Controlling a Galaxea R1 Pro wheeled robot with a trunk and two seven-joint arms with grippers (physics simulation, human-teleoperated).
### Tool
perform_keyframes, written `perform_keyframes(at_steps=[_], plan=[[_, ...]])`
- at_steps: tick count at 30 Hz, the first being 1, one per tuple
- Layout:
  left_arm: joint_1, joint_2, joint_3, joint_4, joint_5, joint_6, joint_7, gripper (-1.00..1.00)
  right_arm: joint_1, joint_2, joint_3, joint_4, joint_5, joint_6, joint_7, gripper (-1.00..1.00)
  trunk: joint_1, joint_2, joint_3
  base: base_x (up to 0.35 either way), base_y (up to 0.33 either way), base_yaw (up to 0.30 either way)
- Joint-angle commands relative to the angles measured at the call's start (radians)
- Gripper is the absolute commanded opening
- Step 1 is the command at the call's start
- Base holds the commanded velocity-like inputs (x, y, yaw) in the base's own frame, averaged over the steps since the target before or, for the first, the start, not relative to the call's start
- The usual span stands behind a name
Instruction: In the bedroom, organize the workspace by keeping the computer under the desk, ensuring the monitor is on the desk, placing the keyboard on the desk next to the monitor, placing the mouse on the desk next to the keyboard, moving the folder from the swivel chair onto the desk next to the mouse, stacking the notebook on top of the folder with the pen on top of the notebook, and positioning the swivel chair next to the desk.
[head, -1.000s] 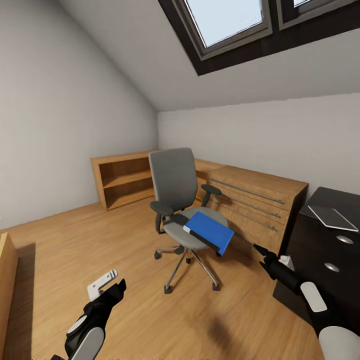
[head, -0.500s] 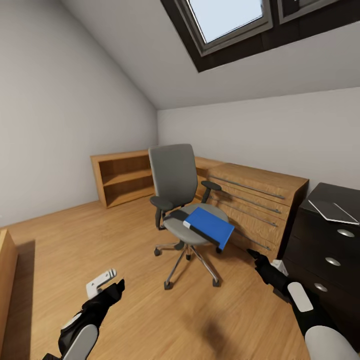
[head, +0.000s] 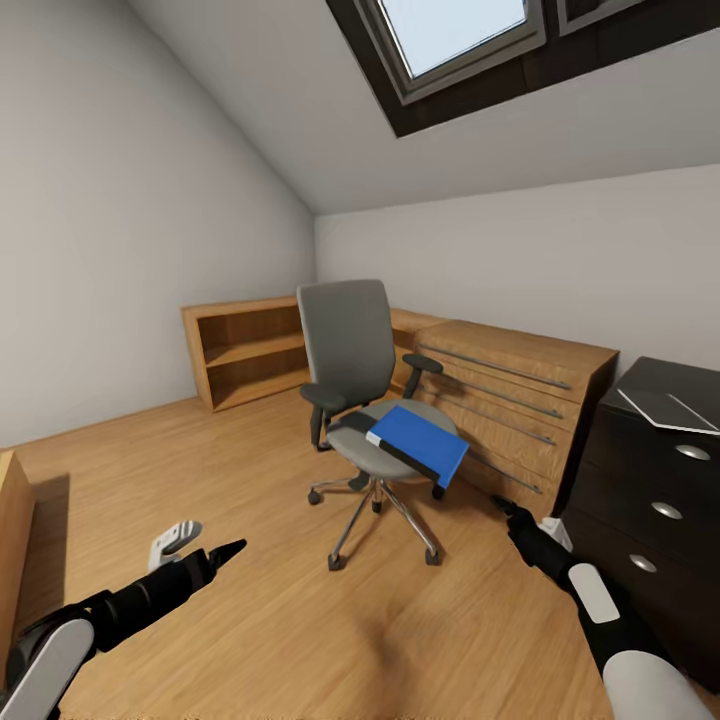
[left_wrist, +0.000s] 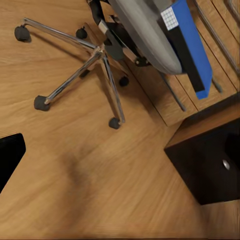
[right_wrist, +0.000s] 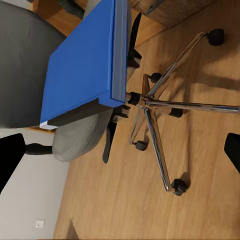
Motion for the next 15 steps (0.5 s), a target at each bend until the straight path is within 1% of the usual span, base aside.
perform_keyframes(at_steps=[1,4,5,6,12,15], plan=[[-0.001,0.001,0.005,-0.001,0.005,0.013,-0.014,1.0,-0.001,0.011,-0.004,-0.001,-0.004,-0.005,0.002,1.0,0.004,-0.008,-0.004,0.0,0.0,0.0],[-0.001,0.001,0.009,-0.001,0.005,0.021,-0.029,1.0,-0.001,0.033,-0.003,-0.001,-0.002,-0.029,0.001,1.0,0.015,-0.029,-0.014,0.0,0.0,0.0],[-0.001,0.001,0.01,-0.001,0.005,0.022,-0.031,1.0,-0.001,0.037,-0.003,-0.001,0.0,-0.034,0.001,1.0,0.019,-0.036,-0.017,0.0,0.0,0.0],[-0.001,0.001,0.011,-0.001,0.005,0.024,-0.036,1.0,-0.001,0.049,-0.001,-0.001,0.003,-0.047,0.001,1.0,0.023,-0.043,-0.02,0.0,0.0,0.0],[-0.001,-0.002,0.002,0.001,0.005,0.025,-0.037,1.0,-0.001,0.05,-0.002,0.0,0.0,-0.045,0.004,1.0,0.046,-0.085,-0.039,0.0,0.0,0.0],[-0.001,-0.003,-0.01,0.002,0.004,0.022,-0.036,1.0,-0.001,0.049,-0.002,0.0,-0.001,-0.042,0.012,1.0,0.047,-0.085,-0.05,0.0,0.0,0.0]])
